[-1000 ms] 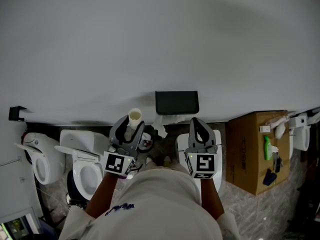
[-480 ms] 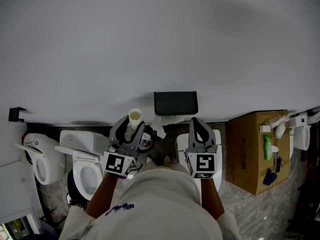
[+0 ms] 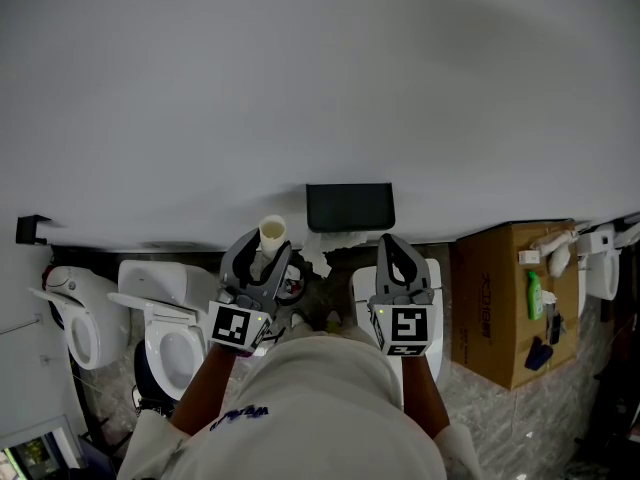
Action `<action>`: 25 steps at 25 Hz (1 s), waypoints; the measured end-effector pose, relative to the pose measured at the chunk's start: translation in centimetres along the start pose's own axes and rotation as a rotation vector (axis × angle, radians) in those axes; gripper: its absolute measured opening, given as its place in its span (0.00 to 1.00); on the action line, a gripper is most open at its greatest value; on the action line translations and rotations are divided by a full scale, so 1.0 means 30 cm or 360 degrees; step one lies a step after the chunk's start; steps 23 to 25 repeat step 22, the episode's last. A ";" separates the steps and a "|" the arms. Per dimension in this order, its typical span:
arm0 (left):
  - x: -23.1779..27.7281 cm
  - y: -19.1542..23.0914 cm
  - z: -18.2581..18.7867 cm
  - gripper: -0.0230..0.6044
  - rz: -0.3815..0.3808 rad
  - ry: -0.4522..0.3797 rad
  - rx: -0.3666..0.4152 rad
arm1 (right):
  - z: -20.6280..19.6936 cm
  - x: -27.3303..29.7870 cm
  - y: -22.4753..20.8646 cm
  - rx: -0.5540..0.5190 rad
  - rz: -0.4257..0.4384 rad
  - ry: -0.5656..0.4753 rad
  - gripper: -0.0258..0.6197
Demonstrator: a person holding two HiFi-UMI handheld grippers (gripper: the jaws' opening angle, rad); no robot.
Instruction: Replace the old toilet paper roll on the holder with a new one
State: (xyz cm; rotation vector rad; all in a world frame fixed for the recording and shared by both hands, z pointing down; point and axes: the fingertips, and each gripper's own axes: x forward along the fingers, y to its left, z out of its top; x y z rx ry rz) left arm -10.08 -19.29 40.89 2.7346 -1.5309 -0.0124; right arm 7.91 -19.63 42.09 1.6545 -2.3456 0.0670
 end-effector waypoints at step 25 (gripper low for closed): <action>-0.020 -0.085 0.114 0.34 0.0027 -0.0038 0.0036 | 0.041 -0.043 0.049 0.0017 0.0204 0.0008 0.04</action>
